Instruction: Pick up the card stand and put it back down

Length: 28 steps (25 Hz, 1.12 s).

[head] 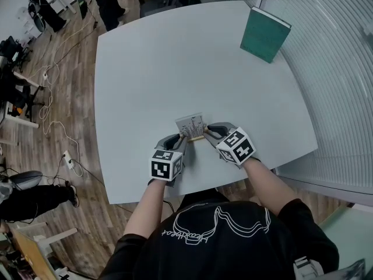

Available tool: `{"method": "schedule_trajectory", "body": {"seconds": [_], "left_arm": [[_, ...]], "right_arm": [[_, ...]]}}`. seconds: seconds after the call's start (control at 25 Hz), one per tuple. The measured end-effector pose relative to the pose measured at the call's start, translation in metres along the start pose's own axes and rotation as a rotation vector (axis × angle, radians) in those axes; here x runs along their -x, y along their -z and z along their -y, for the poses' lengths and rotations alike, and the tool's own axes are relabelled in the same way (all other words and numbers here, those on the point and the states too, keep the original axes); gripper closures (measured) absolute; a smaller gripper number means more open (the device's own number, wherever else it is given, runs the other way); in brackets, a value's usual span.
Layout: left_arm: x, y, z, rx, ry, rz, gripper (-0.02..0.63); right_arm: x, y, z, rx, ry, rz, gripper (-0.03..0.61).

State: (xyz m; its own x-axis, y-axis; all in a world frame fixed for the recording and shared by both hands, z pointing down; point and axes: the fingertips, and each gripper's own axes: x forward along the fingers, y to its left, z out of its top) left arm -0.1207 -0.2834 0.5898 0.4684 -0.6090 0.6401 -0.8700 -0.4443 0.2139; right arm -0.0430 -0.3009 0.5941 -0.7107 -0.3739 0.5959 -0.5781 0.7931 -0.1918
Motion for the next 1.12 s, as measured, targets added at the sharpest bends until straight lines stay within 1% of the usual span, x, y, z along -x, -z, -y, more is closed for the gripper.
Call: {"method": "schedule_trajectory", "body": {"seconds": [0.2,0.44,0.64,0.8,0.96,1.08,1.12], "left_arm": [[0.000,-0.001,0.001,0.007,0.002,0.020,0.517],[0.001,0.001,-0.001,-0.002,-0.004,0.028,0.517],[0.002,0.003,-0.002,-0.020,-0.012,0.028,0.517],[0.001,0.006,-0.001,0.010,-0.005,0.034,0.515],[0.015,0.008,0.002,0.039,-0.009,0.053,0.483],[0.030,0.003,0.005,0.067,-0.016,0.085,0.477],[0.033,0.000,0.005,0.074,-0.019,0.094,0.477]], "right_arm": [[-0.001,0.002,0.001,-0.005,-0.006,0.003,0.481],[-0.002,0.001,-0.001,0.007,0.002,0.020,0.479],[-0.001,-0.003,-0.002,-0.012,-0.006,0.040,0.467],[0.004,-0.009,0.001,-0.024,0.001,0.067,0.433],[0.020,-0.010,-0.005,-0.042,0.007,0.087,0.420],[0.034,-0.013,-0.010,-0.055,0.002,0.119,0.369],[0.037,-0.015,-0.009,-0.057,-0.002,0.131,0.367]]}}
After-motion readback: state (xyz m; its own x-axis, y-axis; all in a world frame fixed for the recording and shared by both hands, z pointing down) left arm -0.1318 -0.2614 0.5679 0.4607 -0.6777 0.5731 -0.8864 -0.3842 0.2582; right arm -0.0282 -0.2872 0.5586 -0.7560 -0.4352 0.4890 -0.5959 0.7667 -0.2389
